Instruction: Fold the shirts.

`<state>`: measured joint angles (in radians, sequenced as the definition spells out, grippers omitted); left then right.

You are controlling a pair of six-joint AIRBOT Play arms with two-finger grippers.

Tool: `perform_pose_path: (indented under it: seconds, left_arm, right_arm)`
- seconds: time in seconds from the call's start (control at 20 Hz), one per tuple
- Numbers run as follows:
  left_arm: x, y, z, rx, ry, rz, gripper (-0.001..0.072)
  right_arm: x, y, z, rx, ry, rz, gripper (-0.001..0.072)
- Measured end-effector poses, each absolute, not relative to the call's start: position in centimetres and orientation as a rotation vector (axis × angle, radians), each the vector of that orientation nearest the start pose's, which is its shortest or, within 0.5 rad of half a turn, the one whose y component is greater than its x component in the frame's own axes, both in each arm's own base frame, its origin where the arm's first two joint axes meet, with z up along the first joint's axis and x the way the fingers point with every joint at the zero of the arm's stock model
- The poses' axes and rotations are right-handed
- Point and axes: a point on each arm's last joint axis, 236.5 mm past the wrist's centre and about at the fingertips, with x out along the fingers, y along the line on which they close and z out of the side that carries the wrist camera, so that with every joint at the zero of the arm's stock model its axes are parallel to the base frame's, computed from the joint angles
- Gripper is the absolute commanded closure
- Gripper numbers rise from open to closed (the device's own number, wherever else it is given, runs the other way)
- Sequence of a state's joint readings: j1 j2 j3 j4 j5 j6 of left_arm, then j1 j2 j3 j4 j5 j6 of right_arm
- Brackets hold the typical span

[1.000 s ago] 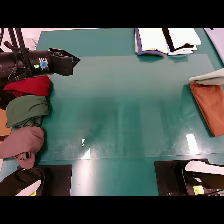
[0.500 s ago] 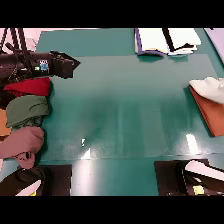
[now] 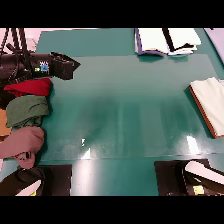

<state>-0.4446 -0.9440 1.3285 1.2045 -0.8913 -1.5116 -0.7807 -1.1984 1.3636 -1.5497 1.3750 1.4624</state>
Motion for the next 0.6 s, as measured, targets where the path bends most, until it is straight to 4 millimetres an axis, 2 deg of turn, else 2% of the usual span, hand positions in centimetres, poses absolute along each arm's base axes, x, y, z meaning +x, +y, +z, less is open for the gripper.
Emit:
perform_pose_path:
  seconds: [0.1,0.2,0.3,0.4,0.45,0.6]
  left_arm:
    - [33.9,-23.4,26.8,-0.126,0.544,-0.668,0.0686]
    - [33.9,-23.5,26.8,-0.126,0.543,-0.669,0.0685]
    - [33.9,-23.5,26.8,-0.127,0.541,-0.668,0.0686]
    - [33.9,-23.5,26.8,-0.126,0.543,-0.669,0.0685]
    - [33.9,-23.5,26.8,-0.126,0.544,-0.669,0.0685]
    - [33.8,-23.5,26.7,-0.126,0.547,-0.67,0.0685]
  right_arm:
    - [30.6,-23.0,11.7,0.403,1.088,-0.483,0.0163]
    - [34.6,-18.3,13.6,0.411,1.021,-0.323,0.0163]
    - [38.0,-12.1,15.2,0.397,0.978,-0.142,0.0164]
    - [40.0,-6.1,16.3,0.355,0.96,0.011,0.0167]
    - [40.7,-2.8,16.7,0.329,0.956,0.089,0.0216]
    - [41.2,6.1,17.6,0.246,0.938,0.29,0.0664]
